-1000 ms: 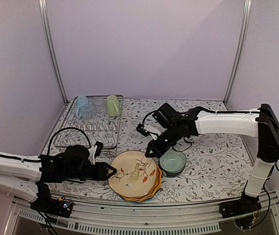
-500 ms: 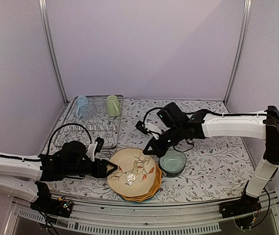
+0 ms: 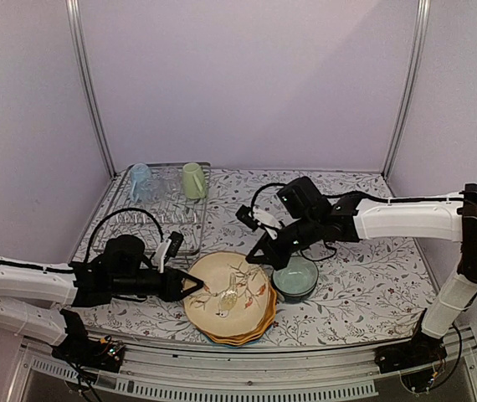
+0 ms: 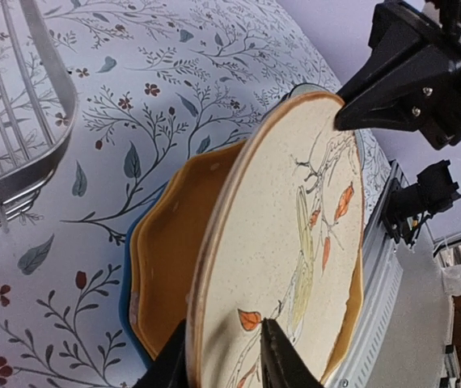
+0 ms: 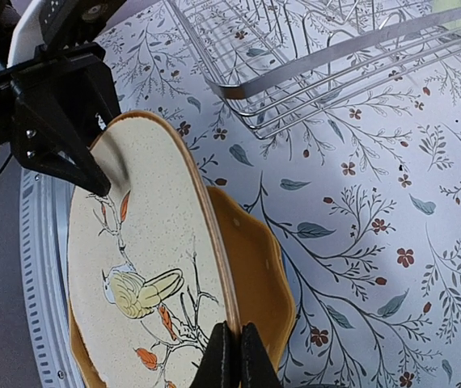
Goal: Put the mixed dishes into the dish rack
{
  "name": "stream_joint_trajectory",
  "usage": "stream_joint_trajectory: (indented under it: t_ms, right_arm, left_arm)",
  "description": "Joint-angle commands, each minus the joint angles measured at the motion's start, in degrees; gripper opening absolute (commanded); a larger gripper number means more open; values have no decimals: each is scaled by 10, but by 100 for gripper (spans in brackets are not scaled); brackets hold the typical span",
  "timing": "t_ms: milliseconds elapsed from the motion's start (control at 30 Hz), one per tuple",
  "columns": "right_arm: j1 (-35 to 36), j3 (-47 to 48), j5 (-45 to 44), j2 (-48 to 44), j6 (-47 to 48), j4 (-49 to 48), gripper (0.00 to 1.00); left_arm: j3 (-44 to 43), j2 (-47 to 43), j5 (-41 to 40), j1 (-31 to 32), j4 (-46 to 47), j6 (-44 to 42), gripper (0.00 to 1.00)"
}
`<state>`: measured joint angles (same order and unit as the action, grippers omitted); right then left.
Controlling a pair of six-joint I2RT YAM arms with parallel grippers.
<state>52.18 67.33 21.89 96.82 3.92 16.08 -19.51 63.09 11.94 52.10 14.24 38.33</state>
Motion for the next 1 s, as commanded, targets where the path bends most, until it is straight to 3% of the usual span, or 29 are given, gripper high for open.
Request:
stream_joint_trajectory:
  t_ms: [0,200,467,967]
  right_arm:
    - [-7,-5,-7,-19,12,-39,0]
    - [-8,-2,3,-17,10,-39,0]
    - [-8,16,5,-20,13,-7,1]
    - [-25,69,-41,-73,-15,56,73]
  left_arm:
    - [3,1,46,-7,43,-7,23]
    - [-13,-11,53,-9,33,-11,0]
    - [-55,-50,36,-10,-24,-22,0]
    - [-158,-110,-39,-15,-137,-20,0]
